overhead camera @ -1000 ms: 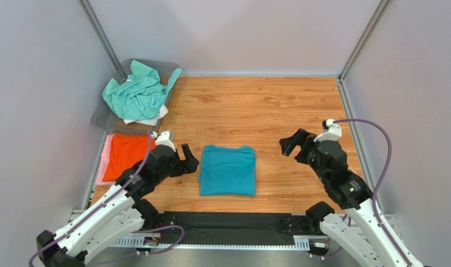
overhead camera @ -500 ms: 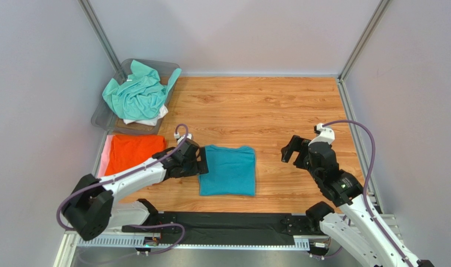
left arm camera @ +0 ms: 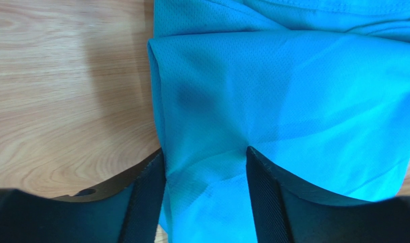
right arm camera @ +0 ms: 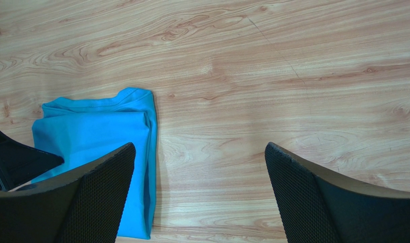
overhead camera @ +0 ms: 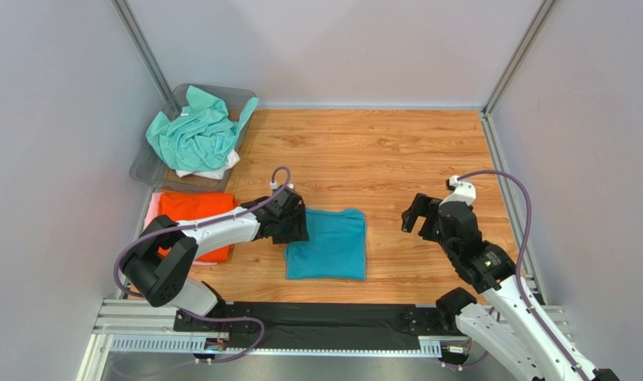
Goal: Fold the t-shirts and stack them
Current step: Fold the tshirt, then neatly place the folded tshirt to the corner
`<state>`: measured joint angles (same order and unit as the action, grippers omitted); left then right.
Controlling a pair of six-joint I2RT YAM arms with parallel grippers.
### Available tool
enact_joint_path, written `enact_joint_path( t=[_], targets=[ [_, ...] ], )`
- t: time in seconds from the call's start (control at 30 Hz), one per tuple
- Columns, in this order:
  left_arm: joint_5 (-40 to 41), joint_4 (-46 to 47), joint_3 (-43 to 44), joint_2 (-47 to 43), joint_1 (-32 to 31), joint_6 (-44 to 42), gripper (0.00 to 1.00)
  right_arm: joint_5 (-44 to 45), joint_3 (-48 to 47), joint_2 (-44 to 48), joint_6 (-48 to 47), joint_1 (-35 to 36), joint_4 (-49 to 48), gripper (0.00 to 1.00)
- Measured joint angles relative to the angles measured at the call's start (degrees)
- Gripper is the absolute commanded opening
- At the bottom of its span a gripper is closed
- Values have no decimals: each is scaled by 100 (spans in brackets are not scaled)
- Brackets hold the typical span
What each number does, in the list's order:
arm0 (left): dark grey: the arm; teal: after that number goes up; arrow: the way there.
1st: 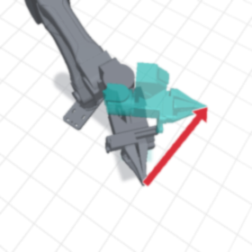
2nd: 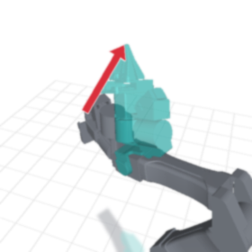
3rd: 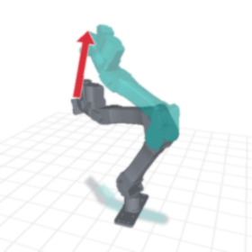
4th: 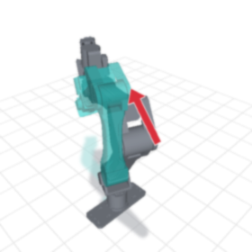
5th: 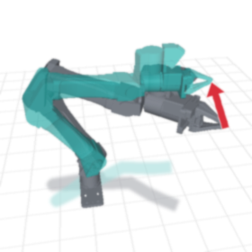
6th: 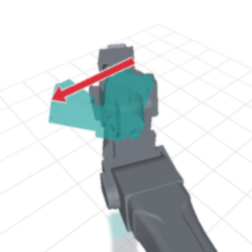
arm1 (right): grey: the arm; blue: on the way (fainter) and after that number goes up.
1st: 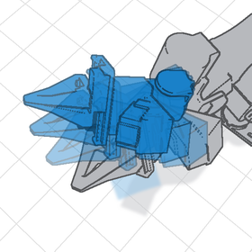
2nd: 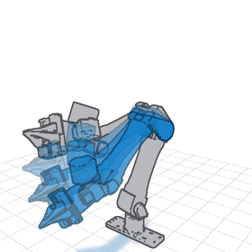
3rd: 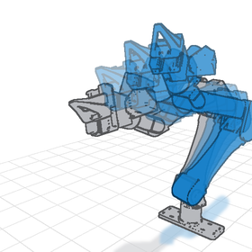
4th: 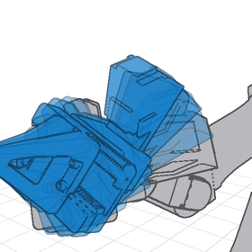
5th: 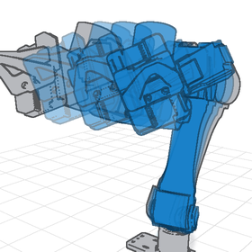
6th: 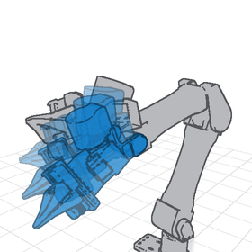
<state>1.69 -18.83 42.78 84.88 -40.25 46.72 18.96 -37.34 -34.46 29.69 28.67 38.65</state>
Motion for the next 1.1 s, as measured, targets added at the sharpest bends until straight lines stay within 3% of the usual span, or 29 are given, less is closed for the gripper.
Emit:
enact_joint_path(
  t=[0.2, 0.5, 0.63, 0.8, 1.1],
  targets=[
    [234, -125, 295, 341, -437, 142, 43, -111, 0, -39, -24, -197, -15, 100],
    [704, -745, 920, 828, -699, 343, 2, -299, 0, -55, -68, -415, -37, 100],
    [1043, -1027, 1080, 887, -732, 297, 0, -389, 0, -52, -83, -549, -61, 100],
    [2072, -1744, 1132, 776, -734, -122, 0, -573, 0, -50, -107, -813, -151, 100],
    [3456, -2859, 1043, -490, -723, -1108, 0, -848, 2, -31, -125, -1163, -258, 100]
  ],
)
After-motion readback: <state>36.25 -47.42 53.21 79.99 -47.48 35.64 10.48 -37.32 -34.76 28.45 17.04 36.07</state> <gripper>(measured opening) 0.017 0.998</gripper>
